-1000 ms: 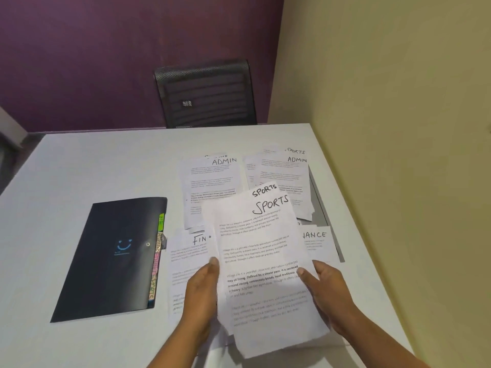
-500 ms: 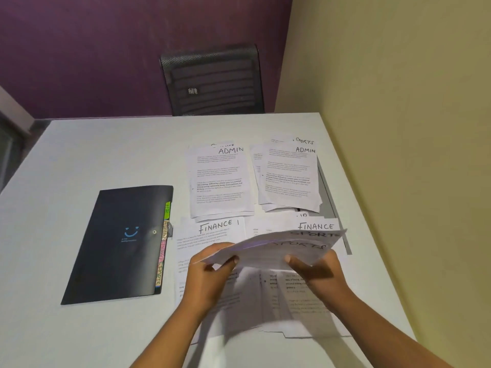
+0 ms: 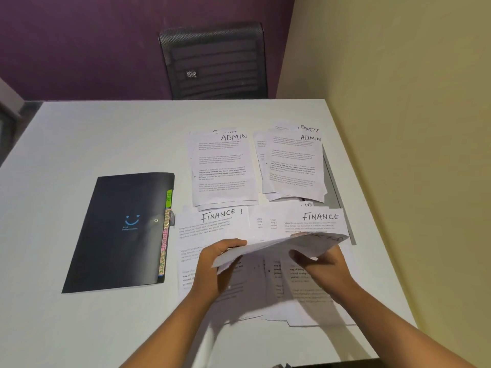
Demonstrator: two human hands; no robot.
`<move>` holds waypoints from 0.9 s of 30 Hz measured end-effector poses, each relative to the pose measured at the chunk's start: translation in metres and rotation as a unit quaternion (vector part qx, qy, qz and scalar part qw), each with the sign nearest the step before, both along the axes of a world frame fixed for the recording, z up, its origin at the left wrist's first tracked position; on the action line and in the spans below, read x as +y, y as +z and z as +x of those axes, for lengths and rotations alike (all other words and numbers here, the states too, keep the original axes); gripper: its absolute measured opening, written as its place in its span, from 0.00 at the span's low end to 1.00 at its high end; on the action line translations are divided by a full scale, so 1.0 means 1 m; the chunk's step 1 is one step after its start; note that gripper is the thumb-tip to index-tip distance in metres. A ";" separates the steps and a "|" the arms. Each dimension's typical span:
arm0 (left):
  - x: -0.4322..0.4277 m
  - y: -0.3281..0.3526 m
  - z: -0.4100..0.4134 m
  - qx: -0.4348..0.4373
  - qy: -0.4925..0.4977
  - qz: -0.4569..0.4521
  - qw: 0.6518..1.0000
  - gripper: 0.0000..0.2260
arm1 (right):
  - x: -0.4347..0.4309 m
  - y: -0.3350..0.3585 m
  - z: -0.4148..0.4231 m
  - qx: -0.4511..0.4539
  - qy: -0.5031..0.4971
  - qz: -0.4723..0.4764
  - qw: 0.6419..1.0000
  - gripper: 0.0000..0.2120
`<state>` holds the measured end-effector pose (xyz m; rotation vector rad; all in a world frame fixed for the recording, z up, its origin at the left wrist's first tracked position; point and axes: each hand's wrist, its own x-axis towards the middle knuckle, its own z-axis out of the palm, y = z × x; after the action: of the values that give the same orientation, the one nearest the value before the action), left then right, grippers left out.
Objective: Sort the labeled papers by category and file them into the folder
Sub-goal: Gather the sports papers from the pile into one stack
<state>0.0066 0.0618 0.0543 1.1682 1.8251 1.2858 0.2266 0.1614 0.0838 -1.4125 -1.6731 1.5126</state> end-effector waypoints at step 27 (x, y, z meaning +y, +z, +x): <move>-0.010 0.006 -0.051 -0.203 -0.004 -0.158 0.966 0.07 | -0.026 -0.020 -0.031 -0.027 -0.121 -0.092 0.988 0.10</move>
<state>-0.0440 0.0514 0.0598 0.6815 1.6378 1.0813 0.1960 0.1357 0.0635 -1.6998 -1.3608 1.5312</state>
